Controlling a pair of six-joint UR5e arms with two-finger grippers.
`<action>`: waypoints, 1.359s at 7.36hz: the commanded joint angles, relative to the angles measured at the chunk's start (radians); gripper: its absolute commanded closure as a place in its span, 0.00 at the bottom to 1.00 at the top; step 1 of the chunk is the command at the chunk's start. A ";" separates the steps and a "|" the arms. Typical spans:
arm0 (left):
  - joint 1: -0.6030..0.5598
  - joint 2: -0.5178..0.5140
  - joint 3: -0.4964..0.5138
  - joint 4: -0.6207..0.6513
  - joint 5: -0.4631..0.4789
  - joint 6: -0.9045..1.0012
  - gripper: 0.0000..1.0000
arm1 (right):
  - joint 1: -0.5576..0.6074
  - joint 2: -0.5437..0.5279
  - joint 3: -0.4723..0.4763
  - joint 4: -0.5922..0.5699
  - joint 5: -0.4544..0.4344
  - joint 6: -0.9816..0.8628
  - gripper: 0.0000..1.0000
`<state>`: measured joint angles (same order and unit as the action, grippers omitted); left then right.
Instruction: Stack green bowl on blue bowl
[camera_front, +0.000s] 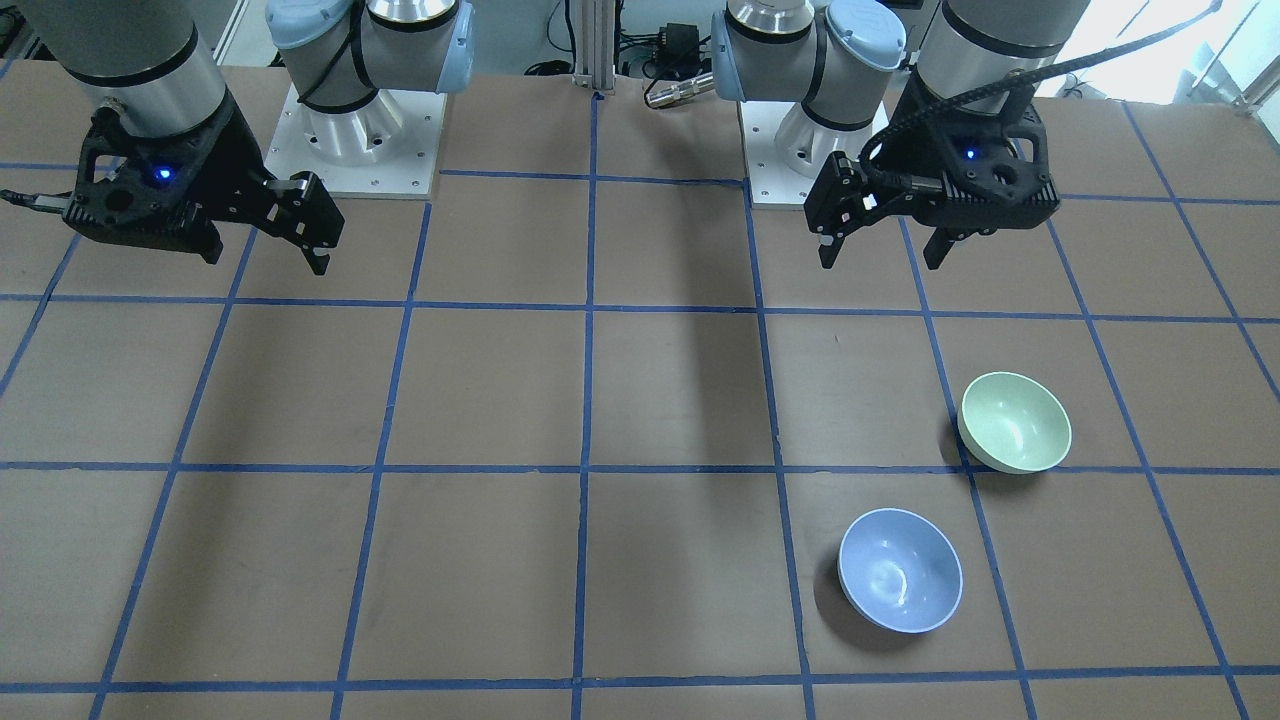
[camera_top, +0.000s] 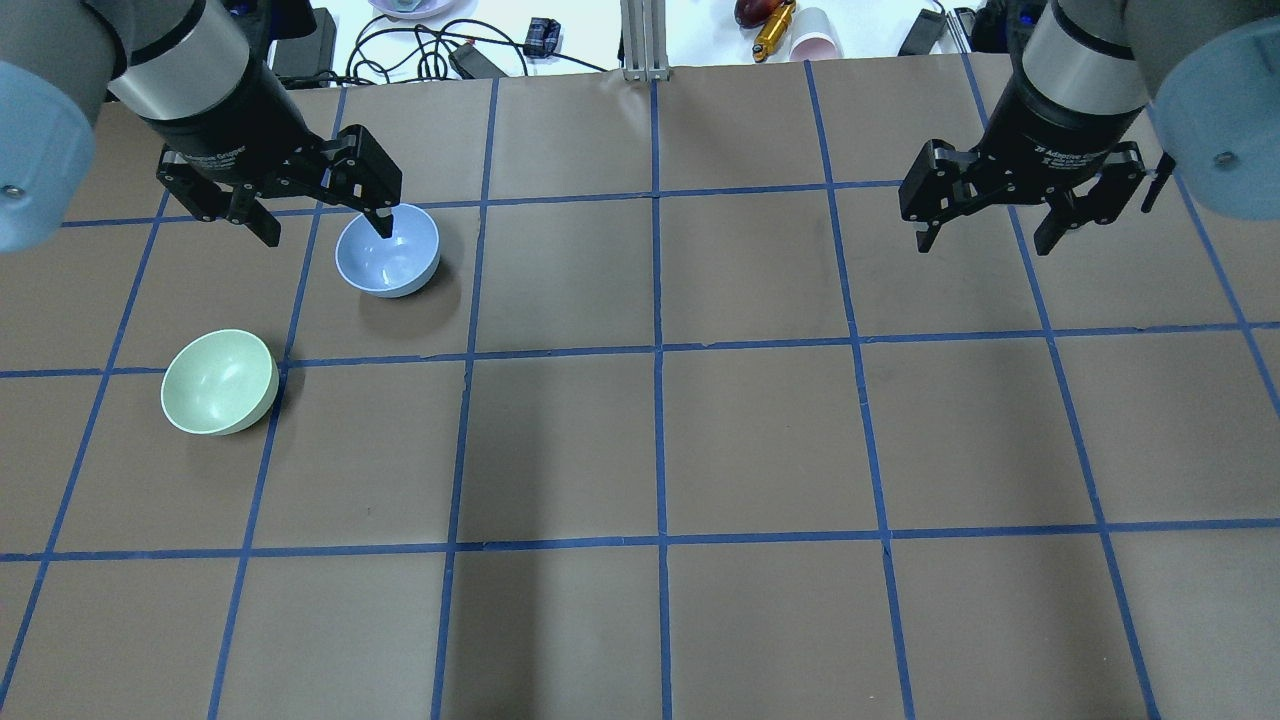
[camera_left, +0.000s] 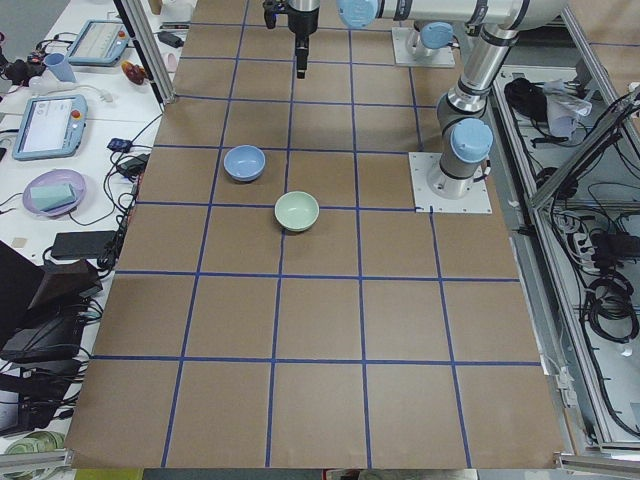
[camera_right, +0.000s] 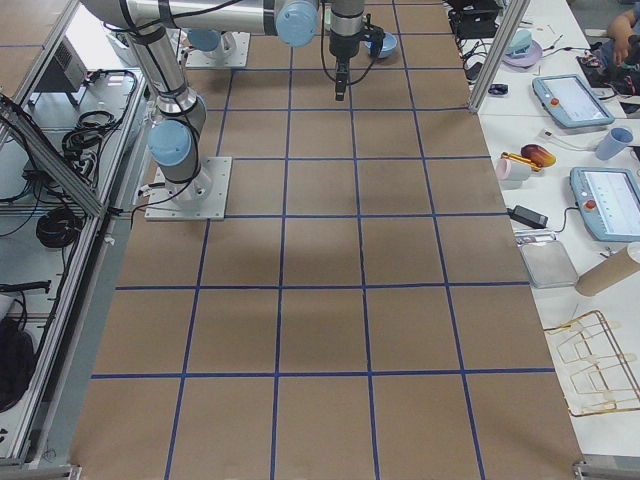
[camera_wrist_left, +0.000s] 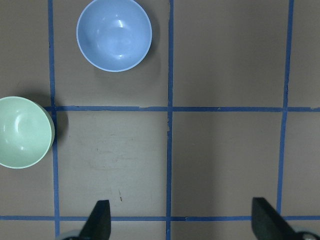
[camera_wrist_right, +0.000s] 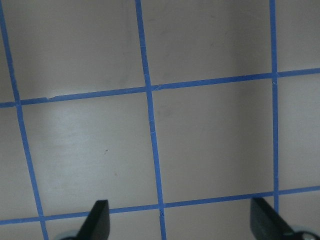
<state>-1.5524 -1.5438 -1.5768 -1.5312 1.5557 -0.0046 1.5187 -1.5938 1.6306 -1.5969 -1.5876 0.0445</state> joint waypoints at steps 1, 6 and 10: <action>0.000 0.002 -0.012 0.003 -0.003 0.000 0.00 | 0.000 0.000 0.000 0.000 0.000 0.000 0.00; -0.002 0.007 -0.011 0.008 0.003 0.000 0.00 | 0.000 0.000 0.002 0.000 0.001 0.000 0.00; -0.003 0.010 0.000 0.008 0.000 0.000 0.00 | 0.000 0.000 0.002 0.000 0.000 0.000 0.00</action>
<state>-1.5554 -1.5346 -1.5822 -1.5232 1.5578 -0.0046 1.5187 -1.5938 1.6310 -1.5968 -1.5876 0.0445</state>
